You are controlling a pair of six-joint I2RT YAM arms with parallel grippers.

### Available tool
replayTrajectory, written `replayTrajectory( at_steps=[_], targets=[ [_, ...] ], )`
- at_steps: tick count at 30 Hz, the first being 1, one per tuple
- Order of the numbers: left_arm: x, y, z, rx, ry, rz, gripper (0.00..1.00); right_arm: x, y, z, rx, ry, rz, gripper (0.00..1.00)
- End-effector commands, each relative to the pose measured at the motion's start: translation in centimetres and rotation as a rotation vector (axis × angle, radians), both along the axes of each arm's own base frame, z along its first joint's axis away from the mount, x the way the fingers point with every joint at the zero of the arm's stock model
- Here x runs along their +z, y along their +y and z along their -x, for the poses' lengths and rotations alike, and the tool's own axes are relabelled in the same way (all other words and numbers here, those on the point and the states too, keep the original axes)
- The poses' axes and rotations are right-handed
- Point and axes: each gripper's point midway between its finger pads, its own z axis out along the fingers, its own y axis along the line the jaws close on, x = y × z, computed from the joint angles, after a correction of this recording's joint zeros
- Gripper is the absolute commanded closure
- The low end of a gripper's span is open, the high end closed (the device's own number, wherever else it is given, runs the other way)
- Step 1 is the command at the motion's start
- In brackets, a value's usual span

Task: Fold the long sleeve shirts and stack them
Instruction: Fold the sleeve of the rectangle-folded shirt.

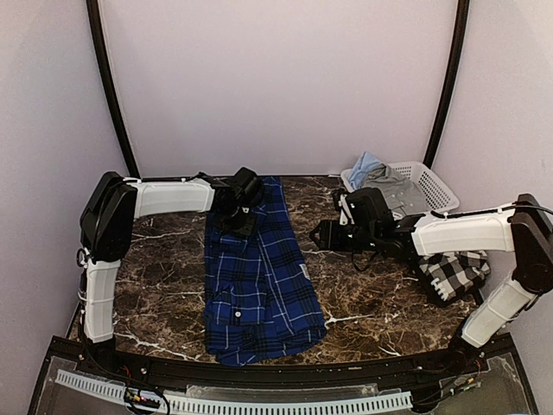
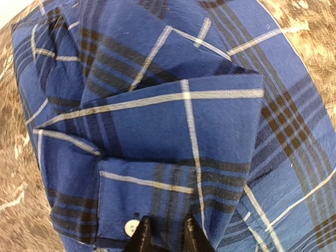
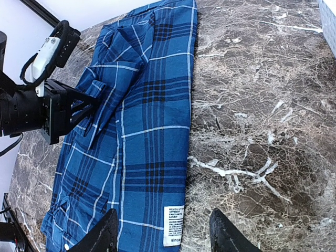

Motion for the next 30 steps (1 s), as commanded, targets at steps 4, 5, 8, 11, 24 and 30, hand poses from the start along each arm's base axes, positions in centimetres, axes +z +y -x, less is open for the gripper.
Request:
replayTrajectory(
  at_steps=[4,5,8,11,24,30],
  targets=[
    [1.9,0.1,-0.2,-0.005,-0.02,0.01,0.9,0.4,0.1,0.1,-0.004,-0.01,-0.017,0.44],
    [1.9,0.1,-0.2,-0.005,-0.02,0.01,0.93,0.4,0.1,0.1,-0.005,-0.009,-0.016,0.44],
    [2.2,0.0,-0.2,-0.008,-0.025,0.013,1.0,0.3,0.1,0.1,-0.005,-0.008,-0.018,0.44],
    [2.8,-0.1,-0.2,-0.017,-0.031,0.017,1.0,0.3,0.0,0.1,-0.007,-0.008,-0.017,0.44],
    [9.3,-6.3,5.5,-0.307,0.012,0.3,1.0,1.1,-1.1,-0.7,-0.058,-0.033,0.005,0.44],
    [9.9,-9.2,9.7,-0.48,0.126,0.427,1.0,1.4,-2.4,-1.1,-0.112,-0.038,0.029,0.44]
  ],
)
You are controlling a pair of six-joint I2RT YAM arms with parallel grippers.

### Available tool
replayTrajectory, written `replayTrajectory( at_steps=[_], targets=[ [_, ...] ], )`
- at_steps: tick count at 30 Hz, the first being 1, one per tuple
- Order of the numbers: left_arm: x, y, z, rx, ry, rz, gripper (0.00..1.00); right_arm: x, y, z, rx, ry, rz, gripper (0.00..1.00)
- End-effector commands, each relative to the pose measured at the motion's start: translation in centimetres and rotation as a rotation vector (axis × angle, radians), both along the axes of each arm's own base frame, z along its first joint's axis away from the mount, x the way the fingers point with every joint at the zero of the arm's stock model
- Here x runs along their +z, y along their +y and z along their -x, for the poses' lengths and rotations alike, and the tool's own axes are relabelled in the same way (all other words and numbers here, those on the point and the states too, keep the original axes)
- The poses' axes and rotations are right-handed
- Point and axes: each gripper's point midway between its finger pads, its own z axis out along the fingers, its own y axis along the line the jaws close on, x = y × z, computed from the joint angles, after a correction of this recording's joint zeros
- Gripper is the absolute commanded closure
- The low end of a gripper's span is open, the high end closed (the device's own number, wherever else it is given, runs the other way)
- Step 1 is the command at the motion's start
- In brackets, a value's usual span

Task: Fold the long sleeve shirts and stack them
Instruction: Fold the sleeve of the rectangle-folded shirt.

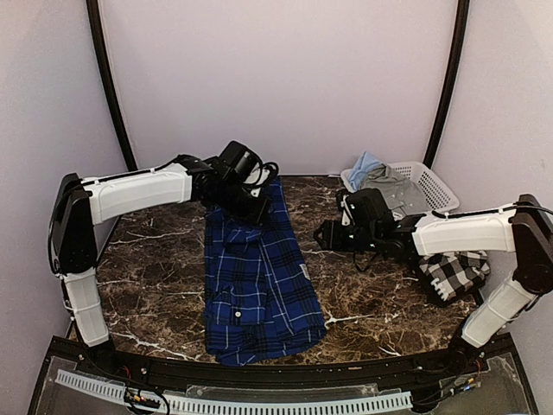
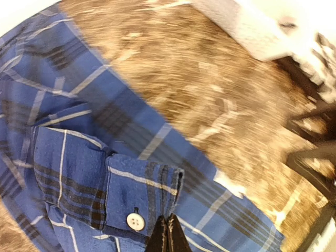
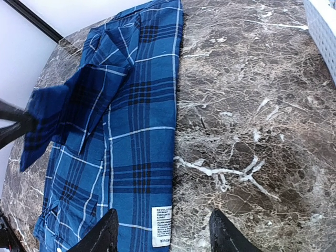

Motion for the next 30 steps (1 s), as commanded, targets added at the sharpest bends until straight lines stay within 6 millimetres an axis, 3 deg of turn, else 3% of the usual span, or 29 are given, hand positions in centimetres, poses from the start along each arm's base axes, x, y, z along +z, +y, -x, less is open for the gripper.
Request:
replayTrajectory(
  at_steps=[1,8,12,21,30],
  targets=[
    [0.4,-2.5,4.5,-0.199,0.097,0.098,1.0,1.9,-1.8,-0.8,-0.083,-0.039,0.004,0.44],
    [-0.4,-5.5,9.8,-0.414,0.206,0.164,1.0,1.6,-4.5,-0.8,-0.168,-0.017,0.038,0.44],
    [-0.9,-6.6,11.9,-0.489,0.265,0.191,1.0,1.7,-5.6,-0.6,-0.191,-0.014,0.048,0.44],
    [-1.5,-8.3,14.8,-0.607,0.35,0.22,1.0,1.7,-6.5,-0.2,-0.207,-0.006,0.046,0.44],
    [-3.5,-8.2,16.1,-0.634,0.405,0.174,1.0,1.4,-6.5,0.1,-0.204,0.001,0.044,0.44]
  ],
)
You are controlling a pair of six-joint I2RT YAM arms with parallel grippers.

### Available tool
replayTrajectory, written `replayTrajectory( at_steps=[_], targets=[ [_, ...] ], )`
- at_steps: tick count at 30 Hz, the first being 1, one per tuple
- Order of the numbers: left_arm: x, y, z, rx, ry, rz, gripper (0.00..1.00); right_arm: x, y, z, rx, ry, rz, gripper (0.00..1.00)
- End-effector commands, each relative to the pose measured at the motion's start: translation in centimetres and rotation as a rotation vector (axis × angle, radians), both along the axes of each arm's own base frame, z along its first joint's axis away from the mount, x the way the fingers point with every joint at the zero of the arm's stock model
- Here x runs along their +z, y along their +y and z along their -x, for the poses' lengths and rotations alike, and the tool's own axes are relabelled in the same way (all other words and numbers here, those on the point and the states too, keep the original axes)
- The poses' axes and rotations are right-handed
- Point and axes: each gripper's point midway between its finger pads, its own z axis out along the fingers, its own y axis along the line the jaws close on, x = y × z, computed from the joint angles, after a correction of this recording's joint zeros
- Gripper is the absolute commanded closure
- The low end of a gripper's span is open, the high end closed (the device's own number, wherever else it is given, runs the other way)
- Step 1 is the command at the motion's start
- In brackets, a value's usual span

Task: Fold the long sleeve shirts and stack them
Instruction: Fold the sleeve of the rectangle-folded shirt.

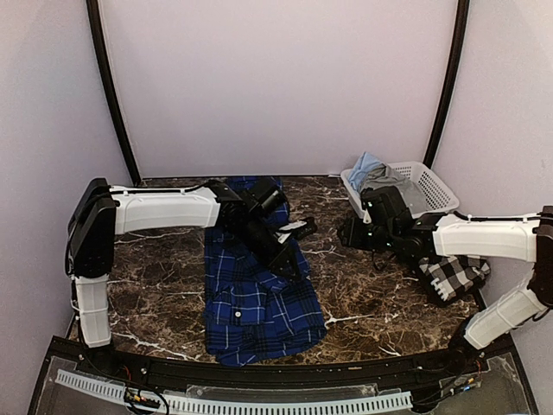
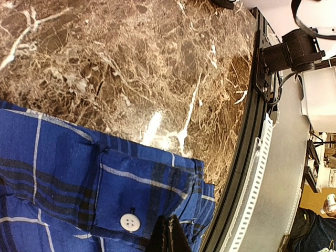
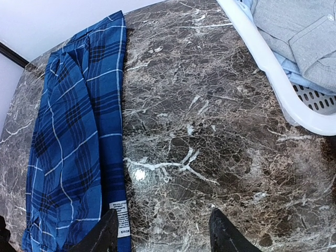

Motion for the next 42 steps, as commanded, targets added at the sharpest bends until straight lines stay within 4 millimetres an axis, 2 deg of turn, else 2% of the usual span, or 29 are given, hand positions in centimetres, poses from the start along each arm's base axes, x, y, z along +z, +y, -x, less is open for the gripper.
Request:
replayTrajectory(
  at_steps=[1,16,32,34,36,37,41,42],
  targets=[
    [0.2,0.1,1.2,-0.049,0.02,-0.007,1.0,0.5,-0.4,0.0,-0.019,-0.016,-0.017,0.44],
    [-1.7,0.8,3.1,-0.101,0.067,-0.078,1.0,-0.2,-0.3,0.0,-0.017,-0.003,-0.014,0.44],
    [-2.8,0.6,3.8,-0.125,0.093,-0.096,1.0,-0.7,-0.4,0.2,-0.017,0.007,-0.011,0.44],
    [-2.6,0.4,3.6,-0.122,0.082,-0.094,0.95,-0.7,-0.4,0.1,-0.017,0.007,-0.013,0.44],
    [-2.0,0.2,3.3,-0.116,0.071,-0.085,0.82,-0.6,-0.3,0.1,-0.013,0.006,-0.012,0.44],
    [-1.6,0.1,3.2,-0.109,0.066,-0.079,0.71,-0.6,-0.3,0.1,-0.012,0.006,-0.012,0.44],
    [2.1,-0.7,2.1,-0.075,0.022,-0.015,0.52,-0.2,0.1,0.1,0.009,0.004,-0.014,0.44],
    [3.0,-0.9,1.4,-0.048,0.007,0.005,0.5,0.0,0.4,0.0,0.019,0.001,-0.018,0.44]
  ],
)
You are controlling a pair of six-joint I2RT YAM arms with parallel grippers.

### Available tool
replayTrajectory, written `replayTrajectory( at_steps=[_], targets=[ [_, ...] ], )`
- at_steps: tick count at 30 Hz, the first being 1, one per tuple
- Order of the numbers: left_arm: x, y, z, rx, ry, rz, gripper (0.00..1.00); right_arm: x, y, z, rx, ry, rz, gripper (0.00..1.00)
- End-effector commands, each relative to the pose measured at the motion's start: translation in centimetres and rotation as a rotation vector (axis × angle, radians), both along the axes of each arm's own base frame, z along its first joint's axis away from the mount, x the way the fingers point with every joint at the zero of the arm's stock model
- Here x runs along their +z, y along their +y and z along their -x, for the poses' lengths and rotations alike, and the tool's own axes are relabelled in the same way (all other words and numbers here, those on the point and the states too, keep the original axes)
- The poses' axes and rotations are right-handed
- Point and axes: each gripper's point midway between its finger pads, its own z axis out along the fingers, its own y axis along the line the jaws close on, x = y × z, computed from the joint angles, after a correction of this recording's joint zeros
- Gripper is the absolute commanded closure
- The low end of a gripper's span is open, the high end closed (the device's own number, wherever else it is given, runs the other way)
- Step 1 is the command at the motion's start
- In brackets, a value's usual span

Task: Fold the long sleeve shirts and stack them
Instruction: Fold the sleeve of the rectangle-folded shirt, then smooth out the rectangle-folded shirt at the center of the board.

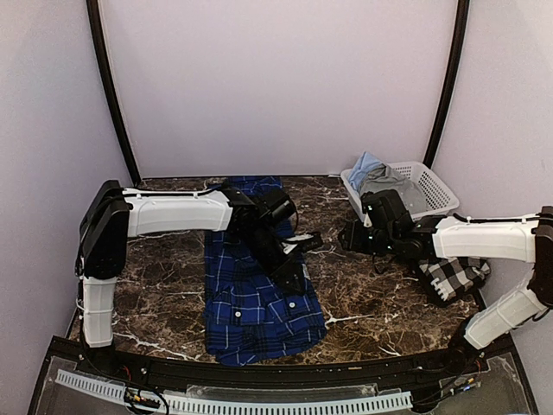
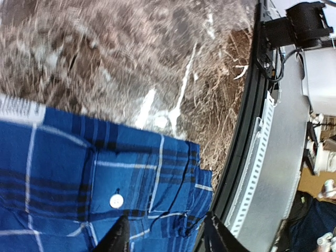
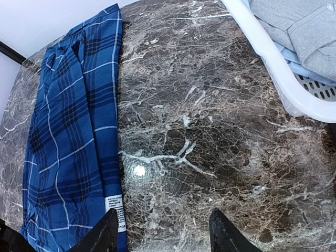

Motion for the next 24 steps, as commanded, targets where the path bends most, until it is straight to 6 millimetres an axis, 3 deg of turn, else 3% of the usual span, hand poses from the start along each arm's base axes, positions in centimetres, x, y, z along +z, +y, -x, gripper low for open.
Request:
replayTrajectory(
  at_steps=[1,2,5,7,11,17,24],
  targets=[
    [6.0,-0.5,-2.3,0.079,-0.09,0.098,0.49,1.2,1.0,-0.6,0.034,-0.026,-0.025,0.44],
    [6.8,-0.7,-3.4,0.127,-0.104,0.114,0.51,1.4,1.3,-0.6,0.047,-0.027,-0.029,0.44],
    [7.7,1.9,-9.9,0.368,-0.149,0.099,0.59,2.2,3.4,-0.7,0.133,-0.028,-0.081,0.44],
    [7.0,4.5,-14.0,0.538,-0.149,0.078,0.69,2.4,5.1,-0.5,0.197,-0.023,-0.127,0.44],
    [5.3,8.3,-19.3,0.739,-0.15,0.081,0.8,2.1,8.5,-0.5,0.298,-0.004,-0.171,0.46],
    [1.5,12.0,-24.3,0.886,-0.137,0.056,0.91,1.5,14.4,0.8,0.471,0.039,-0.204,0.49],
    [-2.9,14.3,-27.0,0.969,-0.097,0.046,0.92,-0.4,17.5,2.9,0.615,0.106,-0.209,0.52]
  ],
)
